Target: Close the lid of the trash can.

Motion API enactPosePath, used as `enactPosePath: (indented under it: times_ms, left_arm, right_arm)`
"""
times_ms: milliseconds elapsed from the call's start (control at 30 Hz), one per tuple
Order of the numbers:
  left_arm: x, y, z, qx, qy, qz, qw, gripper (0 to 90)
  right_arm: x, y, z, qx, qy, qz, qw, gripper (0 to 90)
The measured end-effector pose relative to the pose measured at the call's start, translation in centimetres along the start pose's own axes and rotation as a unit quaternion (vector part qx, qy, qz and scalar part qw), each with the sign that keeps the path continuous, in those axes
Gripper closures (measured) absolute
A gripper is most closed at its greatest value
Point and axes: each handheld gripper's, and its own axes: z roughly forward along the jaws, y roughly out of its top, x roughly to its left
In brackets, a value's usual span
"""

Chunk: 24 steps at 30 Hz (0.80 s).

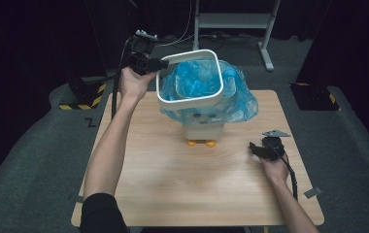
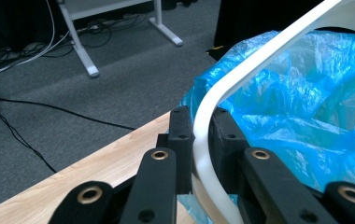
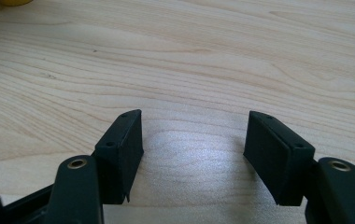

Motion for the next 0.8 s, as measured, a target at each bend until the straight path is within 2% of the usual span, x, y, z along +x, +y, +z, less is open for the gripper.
enactPosePath:
  times_ms: [100,167,267,300,367,467,533,600,667,800]
  left_arm:
    - [0.0,0.2,0.3,0.002,0.002,0.003,1.0000,80.4]
    - [0.0,0.3,0.5,0.004,0.004,0.005,1.0000,80.4]
    - [0.0,0.6,1.1,0.018,0.013,0.015,0.9996,80.3]
    - [0.0,0.7,1.3,0.021,0.019,0.020,0.9994,80.3]
    - [0.0,0.9,1.3,0.020,0.017,0.021,0.9994,80.4]
    - [0.0,0.9,1.4,0.010,0.005,0.014,0.9998,80.4]
    - [0.1,0.9,1.6,0.009,0.002,0.013,0.9999,80.4]
    - [0.0,0.9,1.8,0.011,0.001,0.011,0.9999,80.4]
    - [0.1,1.0,2.0,0.012,0.001,0.012,0.9999,80.3]
    - [0.0,1.5,2.1,0.009,-0.002,0.012,0.9999,80.4]
  right_arm:
    - [-0.1,0.1,-0.3,0.007,-0.001,0.012,0.9999,42.5]
    - [-0.3,0.1,-0.8,-0.003,0.011,0.022,0.9997,42.9]
    - [-0.5,0.6,-1.9,-0.031,0.029,0.036,0.9984,43.6]
    - [-0.6,0.8,-2.5,-0.044,0.033,0.041,0.9976,44.0]
    - [-0.7,1.2,-3.6,-0.071,0.044,0.050,0.9952,45.7]
    - [-0.6,2.1,-5.3,-0.097,0.057,0.044,0.9927,47.6]
    - [-0.5,3.0,-6.3,-0.109,0.066,0.032,0.9913,49.7]
    - [-0.2,3.9,-7.3,-0.122,0.076,0.020,0.9894,56.4]
    - [0.0,4.9,-8.3,-0.133,0.099,0.011,0.9860,63.9]
    - [0.9,6.9,-10.0,-0.146,0.104,-0.019,0.9836,69.2]
